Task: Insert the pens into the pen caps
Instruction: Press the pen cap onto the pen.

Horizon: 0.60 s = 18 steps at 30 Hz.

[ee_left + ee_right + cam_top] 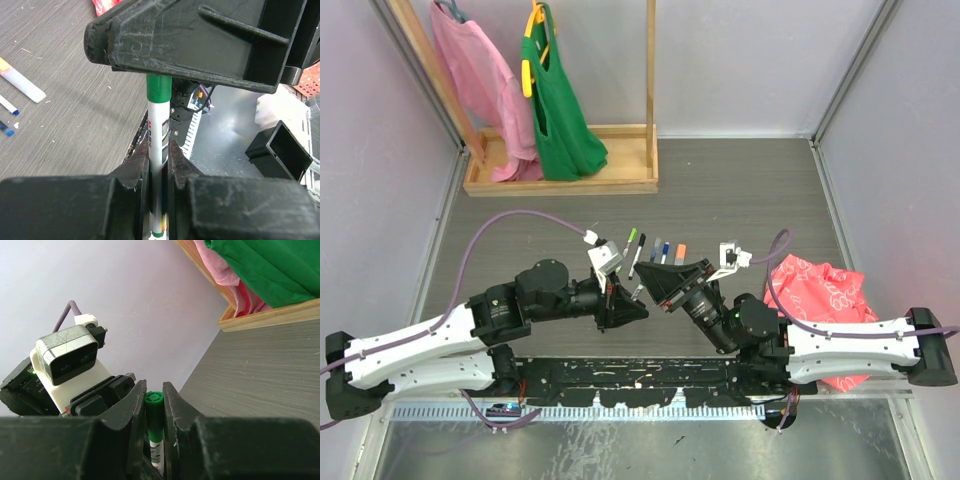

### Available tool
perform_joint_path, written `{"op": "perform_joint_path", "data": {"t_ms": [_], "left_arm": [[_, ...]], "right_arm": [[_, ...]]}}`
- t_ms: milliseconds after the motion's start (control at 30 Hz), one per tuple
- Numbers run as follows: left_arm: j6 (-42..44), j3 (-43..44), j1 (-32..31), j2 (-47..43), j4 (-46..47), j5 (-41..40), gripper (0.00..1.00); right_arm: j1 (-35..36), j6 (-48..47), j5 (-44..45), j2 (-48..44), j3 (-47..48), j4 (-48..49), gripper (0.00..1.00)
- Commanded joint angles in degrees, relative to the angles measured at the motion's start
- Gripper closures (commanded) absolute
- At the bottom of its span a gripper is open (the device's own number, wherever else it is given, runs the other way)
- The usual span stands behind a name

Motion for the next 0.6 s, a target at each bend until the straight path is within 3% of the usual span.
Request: {"op": "perform_joint_path", "data": {"t_ms": [0,333,567], "left_arm": [[1.52,6.91,1.43,-1.93,24.51,-8.59,1.00],[0.15,6.46,1.47,-0.16,22.47,-3.37,1.00],[-1.97,3.92,1.48,0.16,22.65,-0.45,1.00]], "right_arm": [[5.77,2.85,-15.77,5.30,-3.42,-17.22,1.00],[5.75,-1.93,-13.91,1.46,1.54,-22.41,0.99],[5.80,-8.65,-10.26,-3.60,8.46,-26.23,0.82]]}}
